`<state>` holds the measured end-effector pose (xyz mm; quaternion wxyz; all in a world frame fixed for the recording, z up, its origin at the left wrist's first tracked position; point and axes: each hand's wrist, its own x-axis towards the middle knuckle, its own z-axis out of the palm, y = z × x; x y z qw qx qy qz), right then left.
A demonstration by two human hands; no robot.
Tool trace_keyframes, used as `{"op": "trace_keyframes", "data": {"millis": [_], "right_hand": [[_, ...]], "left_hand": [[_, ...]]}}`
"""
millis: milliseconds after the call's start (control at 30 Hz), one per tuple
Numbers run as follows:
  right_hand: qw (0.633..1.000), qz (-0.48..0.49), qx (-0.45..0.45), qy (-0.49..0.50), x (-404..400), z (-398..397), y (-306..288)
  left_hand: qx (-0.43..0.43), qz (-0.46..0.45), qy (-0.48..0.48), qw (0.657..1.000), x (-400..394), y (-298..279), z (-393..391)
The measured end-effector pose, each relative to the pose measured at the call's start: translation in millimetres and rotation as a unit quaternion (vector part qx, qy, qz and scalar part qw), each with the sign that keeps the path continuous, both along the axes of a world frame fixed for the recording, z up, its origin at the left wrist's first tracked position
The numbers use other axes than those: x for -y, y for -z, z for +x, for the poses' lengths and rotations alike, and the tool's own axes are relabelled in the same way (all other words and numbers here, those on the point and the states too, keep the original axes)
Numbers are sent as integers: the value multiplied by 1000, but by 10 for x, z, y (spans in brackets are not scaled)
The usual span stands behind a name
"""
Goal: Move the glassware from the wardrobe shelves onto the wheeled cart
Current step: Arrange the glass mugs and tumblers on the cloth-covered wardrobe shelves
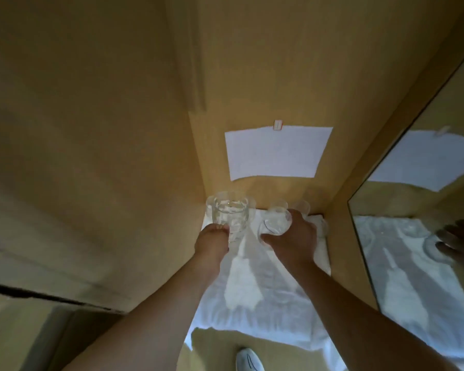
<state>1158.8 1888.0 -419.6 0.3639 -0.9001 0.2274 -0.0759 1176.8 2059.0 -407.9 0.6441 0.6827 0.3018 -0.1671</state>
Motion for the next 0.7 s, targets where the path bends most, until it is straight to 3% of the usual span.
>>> {"op": "trace_keyframes", "data": {"millis": [333, 700], "right_hand": [[986, 113, 119, 12, -198, -1143, -1750], [967, 105, 231, 20, -295, -2339, -2619]], "left_hand": [[135, -73, 41, 987, -314, -1519, -942], [192, -77, 102, 973, -355, -2447, -2057]]}}
